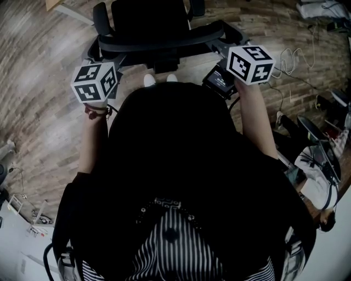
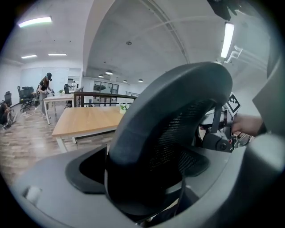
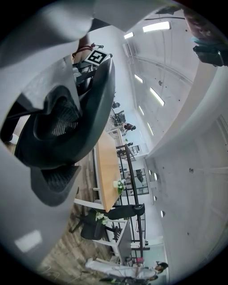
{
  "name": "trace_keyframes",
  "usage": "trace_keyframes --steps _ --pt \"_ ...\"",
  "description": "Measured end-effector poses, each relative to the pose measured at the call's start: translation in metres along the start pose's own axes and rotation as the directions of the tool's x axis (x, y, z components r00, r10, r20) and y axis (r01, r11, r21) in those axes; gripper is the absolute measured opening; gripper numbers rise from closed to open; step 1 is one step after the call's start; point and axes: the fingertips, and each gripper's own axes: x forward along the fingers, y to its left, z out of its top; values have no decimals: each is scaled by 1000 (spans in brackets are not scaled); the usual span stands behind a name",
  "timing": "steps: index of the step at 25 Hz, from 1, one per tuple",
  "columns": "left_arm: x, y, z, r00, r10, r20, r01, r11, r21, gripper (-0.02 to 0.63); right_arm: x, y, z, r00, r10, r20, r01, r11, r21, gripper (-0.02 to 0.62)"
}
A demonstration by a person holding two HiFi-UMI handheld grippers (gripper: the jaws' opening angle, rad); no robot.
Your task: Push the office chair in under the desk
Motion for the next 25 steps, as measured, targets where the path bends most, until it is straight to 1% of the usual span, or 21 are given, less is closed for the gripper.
trace_keyframes --steps 5,10,13,16,21,25 --pt "8 -1 4 999 -41 -8 41 999 11 463 2 -3 5 1000 -5 -4 5 1000 -9 295" --pt "14 8 2 999 -43 1 43 999 22 462 13 -4 5 999 -13 -36 11 999 -31 290" --pt "13 9 1 999 -45 2 45 999 18 462 13 -3 5 999 -23 -28 23 999 -25 288" --pt "14 11 4 999 -47 20 46 999 25 462 16 -3 9 999 -35 -23 34 999 -21 288" --pt "26 31 6 999 -47 22 46 999 28 462 40 -7 13 998 -27 -59 26 1000 -14 287" --pt "46 50 19 998 -50 27 49 998 45 460 62 -15 24 996 -32 -86 31 999 -14 287"
